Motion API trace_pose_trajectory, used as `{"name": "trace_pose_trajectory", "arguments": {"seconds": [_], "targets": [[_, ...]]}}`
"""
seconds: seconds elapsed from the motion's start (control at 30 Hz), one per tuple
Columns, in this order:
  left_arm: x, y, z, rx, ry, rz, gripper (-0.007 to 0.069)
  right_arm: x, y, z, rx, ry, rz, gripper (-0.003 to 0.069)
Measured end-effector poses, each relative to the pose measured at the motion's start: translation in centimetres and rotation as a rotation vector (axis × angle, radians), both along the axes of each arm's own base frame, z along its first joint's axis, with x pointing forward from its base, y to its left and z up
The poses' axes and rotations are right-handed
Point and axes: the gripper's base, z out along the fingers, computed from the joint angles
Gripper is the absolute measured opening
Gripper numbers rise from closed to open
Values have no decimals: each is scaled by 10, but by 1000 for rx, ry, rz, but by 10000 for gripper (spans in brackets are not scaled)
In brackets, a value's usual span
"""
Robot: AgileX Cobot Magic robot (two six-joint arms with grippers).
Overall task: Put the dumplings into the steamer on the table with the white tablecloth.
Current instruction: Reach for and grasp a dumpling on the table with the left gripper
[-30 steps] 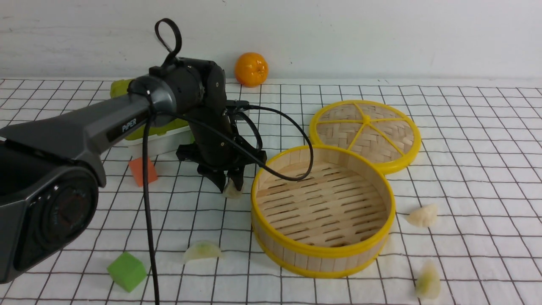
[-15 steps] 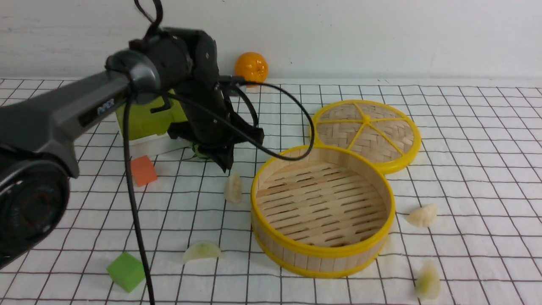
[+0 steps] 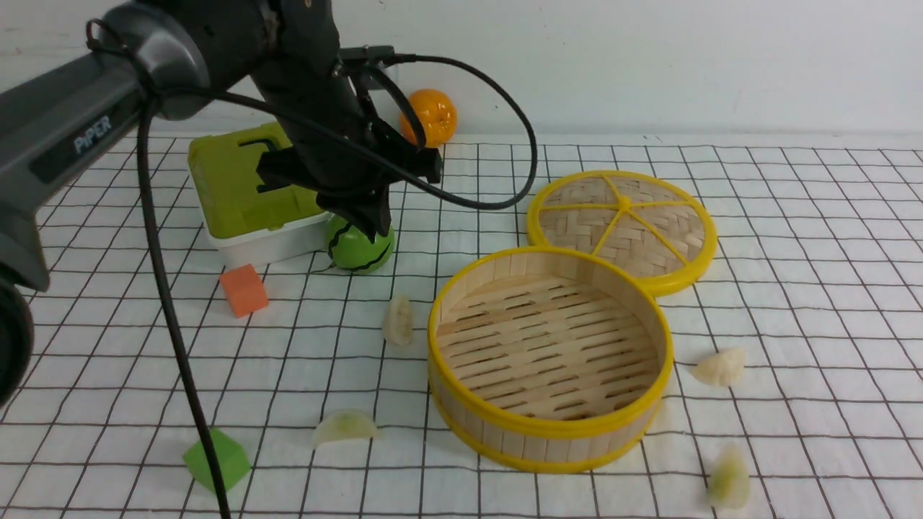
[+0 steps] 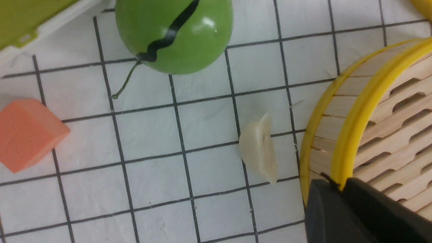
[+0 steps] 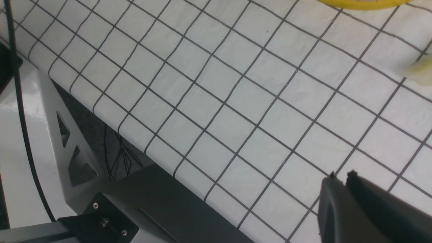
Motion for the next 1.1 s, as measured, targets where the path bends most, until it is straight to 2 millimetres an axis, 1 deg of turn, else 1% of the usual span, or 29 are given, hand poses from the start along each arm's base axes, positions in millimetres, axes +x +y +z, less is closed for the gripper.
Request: {"name": "trace_pose_trajectory", "arguments": {"seconds": [0.03,0.07,0.13,0.17,0.2,0.27,0.3,0.37,0.43,0.53,0.63,0.7,0.73,0.77,0.8,0.83,0.9,0.93,1.1], "targets": [[0,0,-1,0,4,2,134,0,0,0,0,0,0,41],[4,-2,-13,8,28,7,221,0,0,0,-1,0,0,41],[11,-4,-35,19,66,15,342,0,-1,-1,-10,3,1,41],[11,-4,-34,18,64,16,353,0,-1,-1,-10,3,1,41],[15,-6,-47,22,80,23,409,0,-1,-1,-16,4,1,41],[21,-8,-63,22,88,31,495,-1,-2,-2,-29,8,3,41],[22,-8,-65,21,92,32,500,-1,-2,-2,-31,8,3,41],[28,-11,-80,7,88,44,540,-1,-3,-2,-39,9,3,41],[29,-12,-85,5,89,50,544,-1,-3,-2,-42,9,3,41],[33,-13,-101,6,106,61,539,0,-4,-3,-54,6,1,41],[34,-14,-112,11,124,62,503,0,-4,-3,-59,4,0,41],[35,-14,-114,14,128,62,462,0,-5,-3,-64,3,-1,42],[35,-14,-114,15,128,62,426,0,-5,-3,-64,3,-1,42],[35,-14,-114,15,129,62,419,0,-5,-3,-64,3,-1,42],[35,-13,-114,15,129,63,365,0,-5,-3,-66,1,-2,43],[35,-13,-115,16,131,63,347,0,-5,-3,-66,1,-2,43],[35,-13,-115,16,132,63,232,0,-5,-3,-65,-3,-5,45],[35,-13,-115,17,134,63,212,1,-5,-3,-65,-5,-6,46],[32,-12,-115,36,152,36,217,1,-5,-3,-62,-12,-9,51]]}}
